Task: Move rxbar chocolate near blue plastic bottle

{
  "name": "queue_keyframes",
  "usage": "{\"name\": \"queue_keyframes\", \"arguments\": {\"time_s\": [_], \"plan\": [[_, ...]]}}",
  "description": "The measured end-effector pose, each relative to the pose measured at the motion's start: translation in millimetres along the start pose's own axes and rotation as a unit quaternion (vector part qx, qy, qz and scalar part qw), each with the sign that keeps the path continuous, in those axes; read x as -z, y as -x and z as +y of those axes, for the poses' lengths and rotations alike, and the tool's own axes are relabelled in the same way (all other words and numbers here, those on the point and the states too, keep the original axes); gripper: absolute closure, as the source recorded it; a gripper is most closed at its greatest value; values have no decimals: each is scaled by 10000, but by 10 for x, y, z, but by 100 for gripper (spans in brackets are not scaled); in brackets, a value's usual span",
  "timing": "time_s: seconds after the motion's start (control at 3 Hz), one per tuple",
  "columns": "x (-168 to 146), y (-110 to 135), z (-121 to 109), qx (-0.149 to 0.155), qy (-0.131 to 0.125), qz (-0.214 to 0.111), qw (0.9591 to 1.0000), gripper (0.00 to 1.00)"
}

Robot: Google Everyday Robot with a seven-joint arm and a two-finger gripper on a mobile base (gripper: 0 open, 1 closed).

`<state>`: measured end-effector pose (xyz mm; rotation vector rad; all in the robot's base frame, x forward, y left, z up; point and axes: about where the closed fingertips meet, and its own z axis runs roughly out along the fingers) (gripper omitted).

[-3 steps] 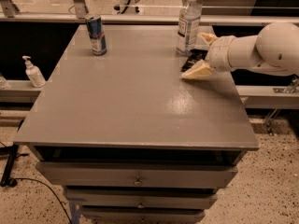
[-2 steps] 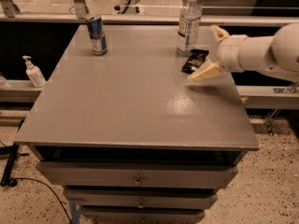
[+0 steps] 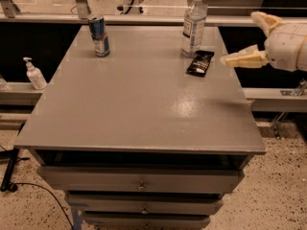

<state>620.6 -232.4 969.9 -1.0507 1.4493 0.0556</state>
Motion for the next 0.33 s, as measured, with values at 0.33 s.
{"name": "queue_keyframes", "arguments": {"time_s": [0.33], "plan": [[30, 12, -11, -25, -20, -18, 10000, 0]]}}
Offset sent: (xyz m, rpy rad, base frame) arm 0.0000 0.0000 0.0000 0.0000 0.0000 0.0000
